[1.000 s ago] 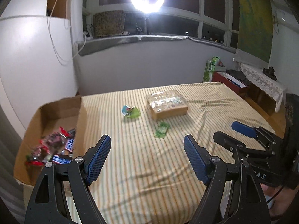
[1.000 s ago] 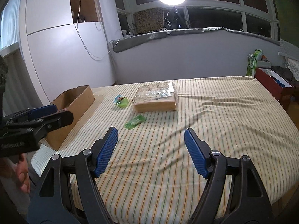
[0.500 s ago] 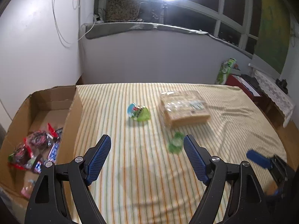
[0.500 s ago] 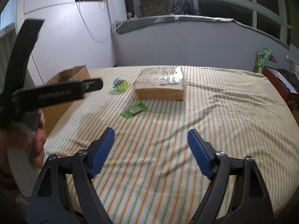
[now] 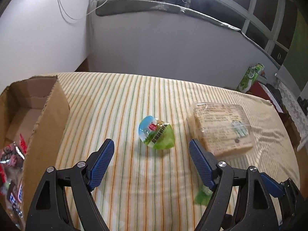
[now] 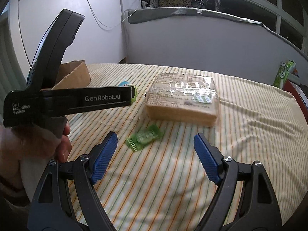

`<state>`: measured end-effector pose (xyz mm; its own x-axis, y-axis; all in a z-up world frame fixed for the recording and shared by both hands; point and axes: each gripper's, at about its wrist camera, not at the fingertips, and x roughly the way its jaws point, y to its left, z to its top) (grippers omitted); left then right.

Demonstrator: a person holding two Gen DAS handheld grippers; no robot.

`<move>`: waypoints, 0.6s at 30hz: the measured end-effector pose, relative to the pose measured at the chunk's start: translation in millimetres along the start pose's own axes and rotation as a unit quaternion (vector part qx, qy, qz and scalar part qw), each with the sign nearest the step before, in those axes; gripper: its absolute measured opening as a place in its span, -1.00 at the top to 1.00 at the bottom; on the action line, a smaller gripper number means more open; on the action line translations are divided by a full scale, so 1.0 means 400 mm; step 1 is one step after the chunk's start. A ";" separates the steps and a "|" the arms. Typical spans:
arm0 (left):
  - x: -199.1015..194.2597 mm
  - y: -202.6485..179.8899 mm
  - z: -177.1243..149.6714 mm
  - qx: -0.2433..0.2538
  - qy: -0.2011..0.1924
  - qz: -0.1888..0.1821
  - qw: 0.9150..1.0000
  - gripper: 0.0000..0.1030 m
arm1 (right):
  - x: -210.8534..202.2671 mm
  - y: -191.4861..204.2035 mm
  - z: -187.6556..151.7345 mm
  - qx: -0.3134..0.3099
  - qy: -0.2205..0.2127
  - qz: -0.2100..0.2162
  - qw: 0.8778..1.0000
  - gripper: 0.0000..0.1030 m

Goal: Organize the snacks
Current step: 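Grasp the green-and-blue jelly cup with the left tool while the right tool grasps the green wrapped candy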

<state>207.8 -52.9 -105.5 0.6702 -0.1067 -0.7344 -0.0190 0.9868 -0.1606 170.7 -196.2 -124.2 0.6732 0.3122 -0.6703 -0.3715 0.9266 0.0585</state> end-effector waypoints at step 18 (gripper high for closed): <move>0.069 -0.024 0.015 0.038 0.028 -0.006 0.999 -0.23 | 0.121 0.037 0.037 -0.036 0.077 0.007 0.996 -0.43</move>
<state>231.0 -64.5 -120.6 0.6268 -0.1230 -0.7694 0.0472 0.9916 -0.1200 207.3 -164.1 -145.0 0.5633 0.2832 -0.7762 -0.4281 0.9035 0.0189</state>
